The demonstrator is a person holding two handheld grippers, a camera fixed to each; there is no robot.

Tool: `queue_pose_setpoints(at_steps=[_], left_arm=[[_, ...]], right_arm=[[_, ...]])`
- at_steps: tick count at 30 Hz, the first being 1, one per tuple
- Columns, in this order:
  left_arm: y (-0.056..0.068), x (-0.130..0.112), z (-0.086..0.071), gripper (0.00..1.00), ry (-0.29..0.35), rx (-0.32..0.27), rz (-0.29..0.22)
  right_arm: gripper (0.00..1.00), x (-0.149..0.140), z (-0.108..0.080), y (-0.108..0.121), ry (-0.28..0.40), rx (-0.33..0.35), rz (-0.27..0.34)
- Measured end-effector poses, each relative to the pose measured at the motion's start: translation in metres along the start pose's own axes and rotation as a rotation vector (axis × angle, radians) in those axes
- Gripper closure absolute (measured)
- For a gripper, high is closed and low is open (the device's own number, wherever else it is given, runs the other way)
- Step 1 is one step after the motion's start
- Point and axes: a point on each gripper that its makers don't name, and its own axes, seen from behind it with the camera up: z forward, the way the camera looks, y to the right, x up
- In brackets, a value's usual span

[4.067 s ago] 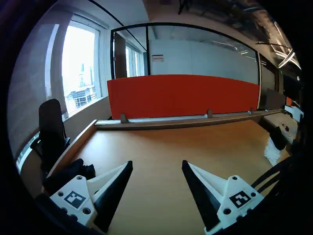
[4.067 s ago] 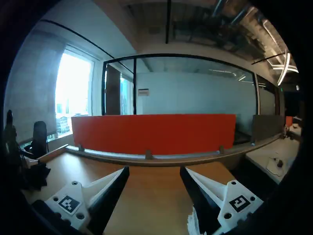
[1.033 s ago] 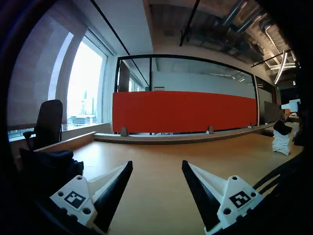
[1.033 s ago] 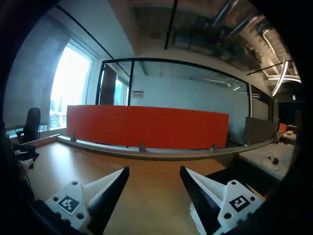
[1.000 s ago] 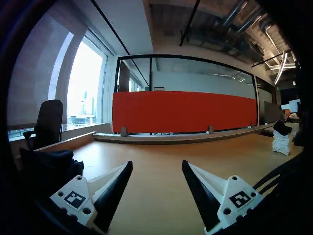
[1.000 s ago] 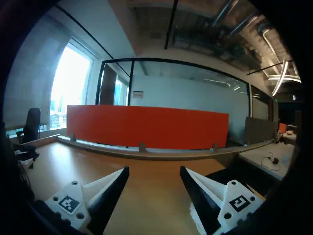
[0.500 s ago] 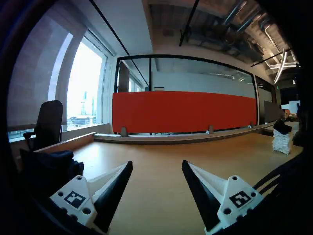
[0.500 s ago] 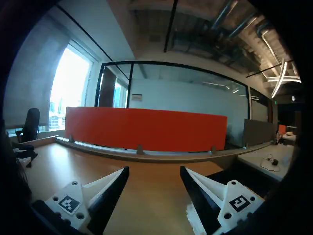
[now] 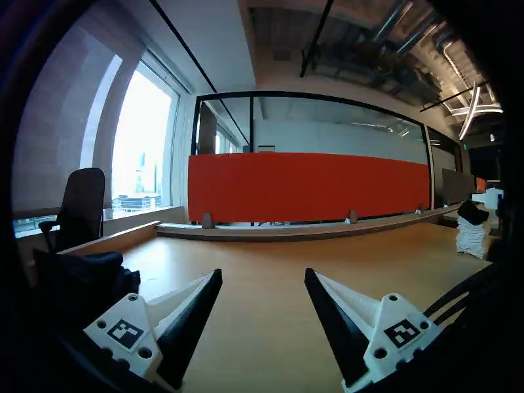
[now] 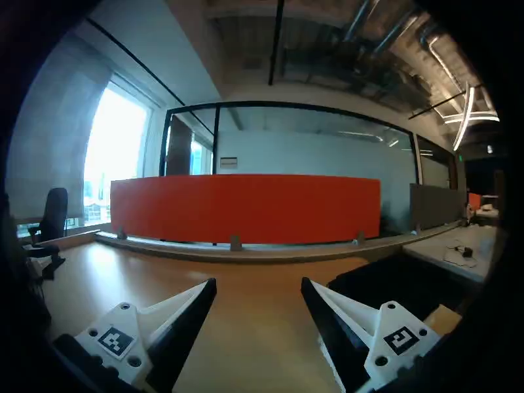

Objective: Fold towel

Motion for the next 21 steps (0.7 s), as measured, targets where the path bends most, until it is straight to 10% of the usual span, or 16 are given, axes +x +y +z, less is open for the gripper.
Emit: queue_pose_setpoints(at_steps=[21], left_arm=[[0.001, -0.001, 0.001, 0.07, 0.001, 0.0, 0.0]], right_arm=[[0.0, -0.035, 0.002, -0.008, 0.012, 0.01, -0.009]])
